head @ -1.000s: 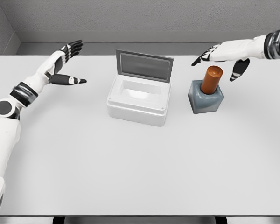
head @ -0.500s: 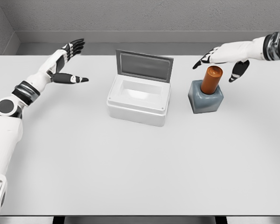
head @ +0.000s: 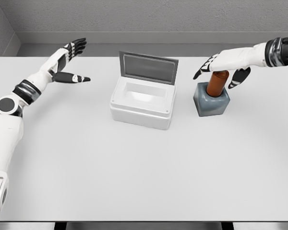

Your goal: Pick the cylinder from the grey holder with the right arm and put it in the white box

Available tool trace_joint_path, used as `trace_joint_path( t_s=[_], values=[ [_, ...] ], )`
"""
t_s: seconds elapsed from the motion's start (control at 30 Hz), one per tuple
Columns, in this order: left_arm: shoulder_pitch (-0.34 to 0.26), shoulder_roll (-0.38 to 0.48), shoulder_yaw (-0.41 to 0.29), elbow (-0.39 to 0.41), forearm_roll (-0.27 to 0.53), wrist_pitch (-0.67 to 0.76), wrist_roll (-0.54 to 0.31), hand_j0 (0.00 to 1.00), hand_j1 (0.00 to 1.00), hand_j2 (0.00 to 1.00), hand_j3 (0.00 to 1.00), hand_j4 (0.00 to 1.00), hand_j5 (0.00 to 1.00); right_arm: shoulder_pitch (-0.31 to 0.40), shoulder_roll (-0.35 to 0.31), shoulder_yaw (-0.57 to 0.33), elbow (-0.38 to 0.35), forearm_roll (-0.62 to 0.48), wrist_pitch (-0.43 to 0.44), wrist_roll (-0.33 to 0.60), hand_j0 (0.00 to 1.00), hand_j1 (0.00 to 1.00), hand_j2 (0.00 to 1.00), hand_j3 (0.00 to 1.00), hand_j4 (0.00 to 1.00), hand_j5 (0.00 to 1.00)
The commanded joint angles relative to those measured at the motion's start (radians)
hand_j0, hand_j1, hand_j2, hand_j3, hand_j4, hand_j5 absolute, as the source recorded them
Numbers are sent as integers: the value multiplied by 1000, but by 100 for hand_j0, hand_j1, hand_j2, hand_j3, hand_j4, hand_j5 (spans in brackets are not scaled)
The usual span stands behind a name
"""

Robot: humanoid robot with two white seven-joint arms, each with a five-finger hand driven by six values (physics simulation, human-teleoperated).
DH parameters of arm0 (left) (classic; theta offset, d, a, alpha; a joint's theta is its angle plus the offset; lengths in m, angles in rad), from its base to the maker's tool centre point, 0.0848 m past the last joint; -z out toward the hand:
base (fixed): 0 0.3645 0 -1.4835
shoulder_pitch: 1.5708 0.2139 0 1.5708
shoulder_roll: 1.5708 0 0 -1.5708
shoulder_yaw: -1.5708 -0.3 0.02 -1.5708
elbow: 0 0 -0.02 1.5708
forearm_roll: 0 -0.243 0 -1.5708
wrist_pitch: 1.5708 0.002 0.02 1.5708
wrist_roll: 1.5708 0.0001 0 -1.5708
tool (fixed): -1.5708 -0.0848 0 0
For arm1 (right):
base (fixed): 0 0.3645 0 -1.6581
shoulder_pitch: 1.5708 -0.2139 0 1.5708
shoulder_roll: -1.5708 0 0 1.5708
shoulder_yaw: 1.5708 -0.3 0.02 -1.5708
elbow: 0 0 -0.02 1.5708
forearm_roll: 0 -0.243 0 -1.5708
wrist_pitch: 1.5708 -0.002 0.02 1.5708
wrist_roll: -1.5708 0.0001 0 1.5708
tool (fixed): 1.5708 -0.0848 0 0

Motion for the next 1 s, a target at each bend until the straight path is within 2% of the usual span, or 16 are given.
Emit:
trace_joint_path(
  t_s=[0.0,0.1,0.3,0.8,0.97],
  values=[
    [0,0,6,11,9,1,0,100,100,100,100,100,100,0,-4,2,1,-4,2,1,82,82,82,82,82,82],
    [-2,-1,47,8,13,1,0,100,100,100,100,100,100,0,-5,2,1,-2,0,1,78,78,78,78,78,78],
    [-2,-14,53,6,18,1,0,100,100,100,100,100,100,0,-7,2,-1,-2,-11,2,75,75,75,75,75,75],
    [-2,-15,52,9,13,1,0,100,100,100,100,100,100,-2,-19,0,-1,0,-19,18,57,57,57,57,57,57],
    [-2,-15,53,9,13,1,0,100,100,100,100,100,100,-8,-19,0,-4,0,-19,18,54,54,54,54,54,54]
  ],
)
